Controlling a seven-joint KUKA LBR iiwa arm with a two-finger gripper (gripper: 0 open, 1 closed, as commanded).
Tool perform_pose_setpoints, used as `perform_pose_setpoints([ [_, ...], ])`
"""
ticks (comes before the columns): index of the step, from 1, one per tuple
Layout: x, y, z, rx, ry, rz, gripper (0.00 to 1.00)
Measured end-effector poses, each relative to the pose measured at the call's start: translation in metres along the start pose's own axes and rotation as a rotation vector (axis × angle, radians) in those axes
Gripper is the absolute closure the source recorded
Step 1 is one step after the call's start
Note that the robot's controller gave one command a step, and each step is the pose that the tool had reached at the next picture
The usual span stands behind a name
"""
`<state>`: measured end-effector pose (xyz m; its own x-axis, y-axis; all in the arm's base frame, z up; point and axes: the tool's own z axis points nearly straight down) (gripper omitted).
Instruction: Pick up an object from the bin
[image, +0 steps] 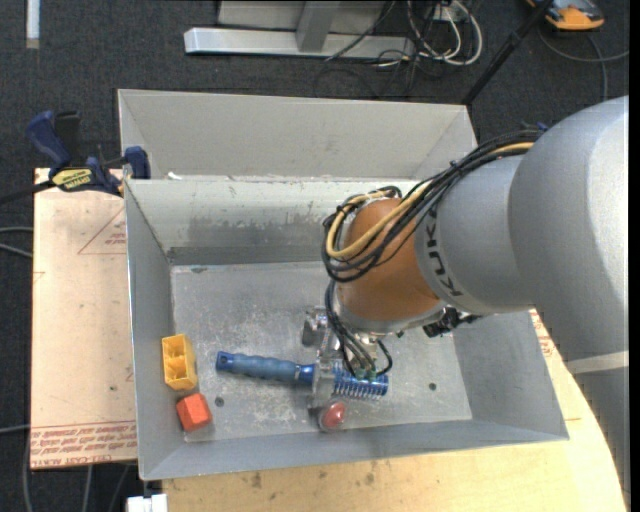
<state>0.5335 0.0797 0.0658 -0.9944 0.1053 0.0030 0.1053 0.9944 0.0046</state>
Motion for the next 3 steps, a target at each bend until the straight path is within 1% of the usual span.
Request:
perform_pose_setpoints([
  [1, 0.000, 0.000, 0.000, -0.002, -0.001, 0.001, 0.00],
  [2, -0.001, 0.001, 0.000, -0.003, -0.003, 0.001, 1.00],
  [3, -0.001, 0.002, -0.025, 0.003, -0.005, 0.000, 1.00],
])
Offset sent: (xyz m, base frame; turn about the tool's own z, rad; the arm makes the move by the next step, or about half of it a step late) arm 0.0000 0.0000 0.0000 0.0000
